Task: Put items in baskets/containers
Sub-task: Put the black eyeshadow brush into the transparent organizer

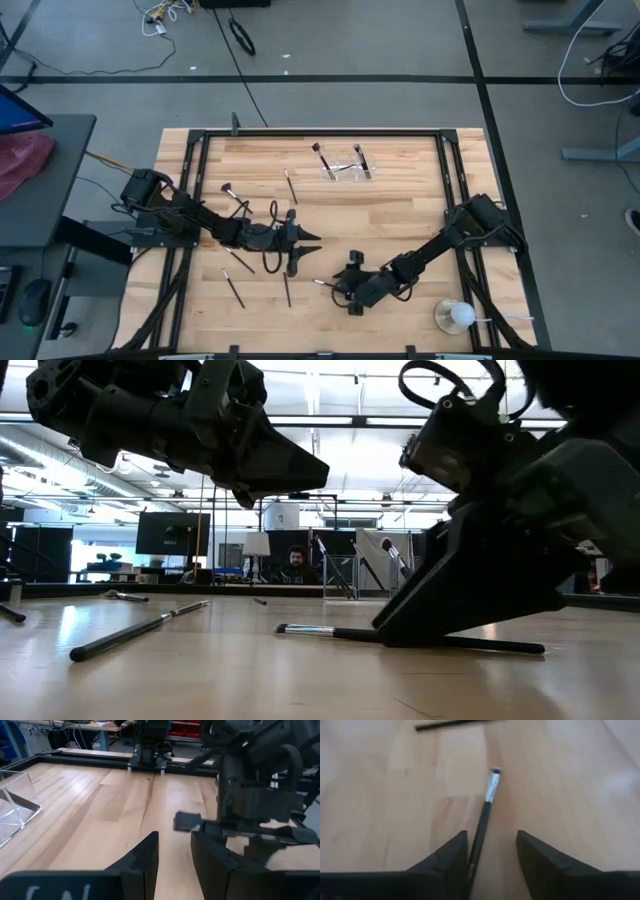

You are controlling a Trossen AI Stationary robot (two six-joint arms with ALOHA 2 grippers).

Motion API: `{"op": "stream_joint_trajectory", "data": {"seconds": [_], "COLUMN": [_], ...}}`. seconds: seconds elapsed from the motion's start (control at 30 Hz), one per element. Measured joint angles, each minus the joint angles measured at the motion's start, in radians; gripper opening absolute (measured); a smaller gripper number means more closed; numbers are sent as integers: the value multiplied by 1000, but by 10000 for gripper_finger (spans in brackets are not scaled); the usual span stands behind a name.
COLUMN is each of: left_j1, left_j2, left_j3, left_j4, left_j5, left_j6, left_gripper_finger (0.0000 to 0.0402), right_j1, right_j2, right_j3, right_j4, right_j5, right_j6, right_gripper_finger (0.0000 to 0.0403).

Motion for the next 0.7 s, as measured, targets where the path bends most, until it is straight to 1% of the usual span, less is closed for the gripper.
{"op": "stream_joint_trajectory", "data": {"seconds": [0.13, 0.23, 0.37, 0.53, 0.6, 0.7], "left_j1": [-4, -4, -4, -3, 1, 7], "left_j2": [0, 0, 0, 0, 0, 0], "left_j3": [0, 0, 0, 0, 0, 0], "left_j4": [-8, -9, -8, -8, -8, -7], "left_j5": [0, 0, 0, 0, 0, -4], "left_j6": [10, 22, 34, 37, 44, 51], "left_gripper_finger": [119, 119, 119, 119, 119, 119], "right_j1": [12, 11, -1, -9, -10, -9], "right_j2": [-3, -4, -5, -5, -5, -5], "right_j3": [0, -15, -66, -133, -147, -149], "right_j4": [-76, -73, 26, 161, 191, 196], "right_j5": [61, 77, 78, 73, 71, 81], "right_j6": [57, 54, 56, 82, 97, 111], "right_gripper_finger": [144, 121, 82, 17, 11, 13]}}
